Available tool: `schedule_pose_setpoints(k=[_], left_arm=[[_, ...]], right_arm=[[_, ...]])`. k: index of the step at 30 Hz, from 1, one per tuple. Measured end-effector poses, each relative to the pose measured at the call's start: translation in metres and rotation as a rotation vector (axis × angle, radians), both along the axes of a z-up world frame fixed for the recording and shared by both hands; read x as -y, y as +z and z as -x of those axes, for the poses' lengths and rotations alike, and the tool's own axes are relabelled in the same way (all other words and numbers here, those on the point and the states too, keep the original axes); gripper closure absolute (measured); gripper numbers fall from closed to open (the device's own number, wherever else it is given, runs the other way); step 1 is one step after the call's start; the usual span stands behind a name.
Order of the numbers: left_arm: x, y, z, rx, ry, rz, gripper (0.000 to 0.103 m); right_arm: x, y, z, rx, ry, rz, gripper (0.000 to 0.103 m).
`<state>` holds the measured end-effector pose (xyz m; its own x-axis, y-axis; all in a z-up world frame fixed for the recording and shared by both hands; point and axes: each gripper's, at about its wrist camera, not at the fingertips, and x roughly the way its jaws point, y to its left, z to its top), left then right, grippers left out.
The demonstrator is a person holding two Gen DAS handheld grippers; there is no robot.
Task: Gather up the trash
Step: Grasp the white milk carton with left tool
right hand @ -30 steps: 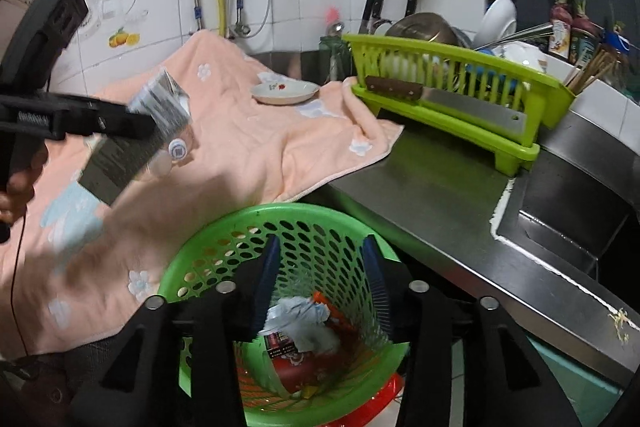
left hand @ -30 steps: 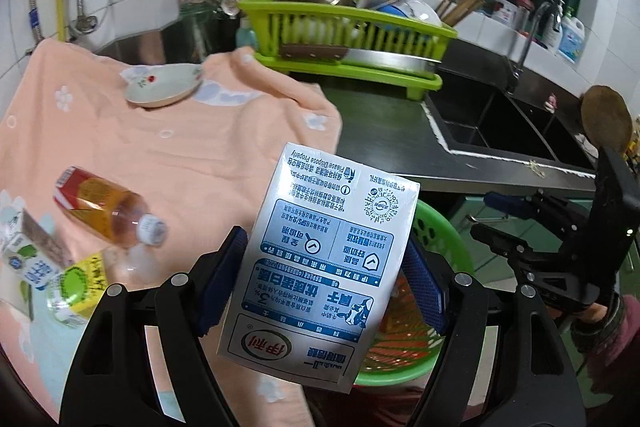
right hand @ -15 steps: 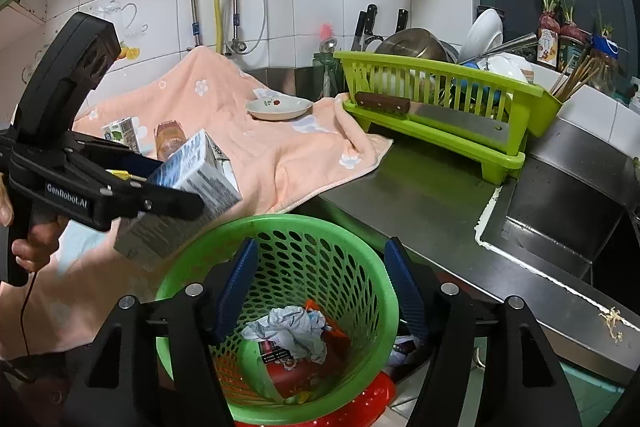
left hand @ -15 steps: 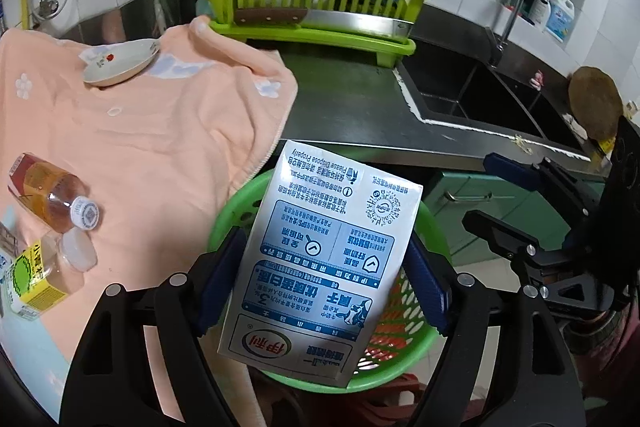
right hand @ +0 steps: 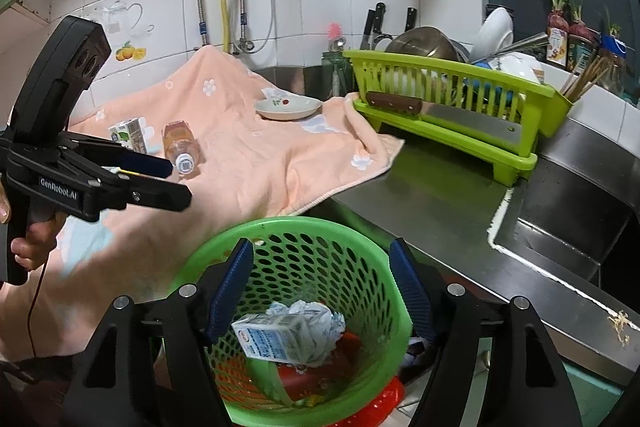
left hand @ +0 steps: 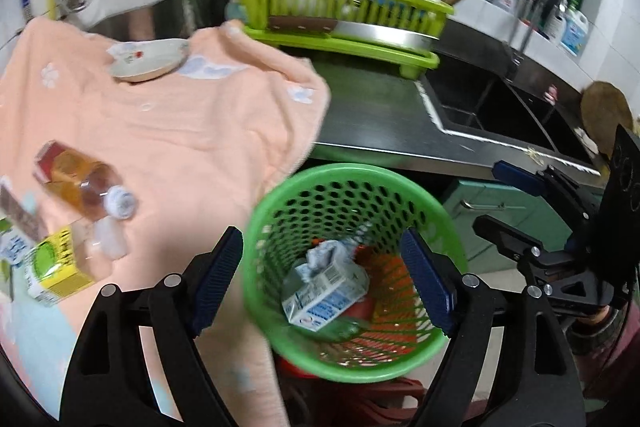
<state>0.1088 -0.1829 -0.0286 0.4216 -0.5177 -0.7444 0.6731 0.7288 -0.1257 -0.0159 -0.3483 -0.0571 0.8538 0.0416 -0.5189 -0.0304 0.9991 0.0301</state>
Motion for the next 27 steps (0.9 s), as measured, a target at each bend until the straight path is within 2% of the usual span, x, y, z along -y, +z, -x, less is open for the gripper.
schedule_pose_setpoints(k=[6, 12, 15, 20, 22, 27], left_arm=[[-0.042, 0.011, -0.014, 0.021, 0.109, 0.002, 0.023], [-0.090, 0.023, -0.031, 0.066, 0.259, -0.026, 0.023], [-0.118, 0.028, -0.043, 0.117, 0.368, -0.060, 0.022], [-0.164, 0.030, -0.067, 0.164, 0.566, -0.082, 0.013], [-0.179, 0.028, -0.076, 0.169, 0.628, -0.088, 0.011], [-0.206, 0.017, -0.104, 0.148, 0.710, -0.087, 0.010]], right_arm=[[-0.018, 0.003, -0.017, -0.006, 0.066, -0.010, 0.033], [-0.044, 0.006, -0.045, -0.023, 0.157, -0.035, 0.032], [-0.057, 0.010, -0.055, -0.016, 0.196, -0.031, 0.031], [-0.079, 0.017, -0.070, -0.009, 0.261, -0.018, 0.030], [-0.087, 0.019, -0.075, -0.008, 0.279, -0.009, 0.030], [-0.108, 0.019, -0.089, -0.015, 0.329, 0.008, 0.029]])
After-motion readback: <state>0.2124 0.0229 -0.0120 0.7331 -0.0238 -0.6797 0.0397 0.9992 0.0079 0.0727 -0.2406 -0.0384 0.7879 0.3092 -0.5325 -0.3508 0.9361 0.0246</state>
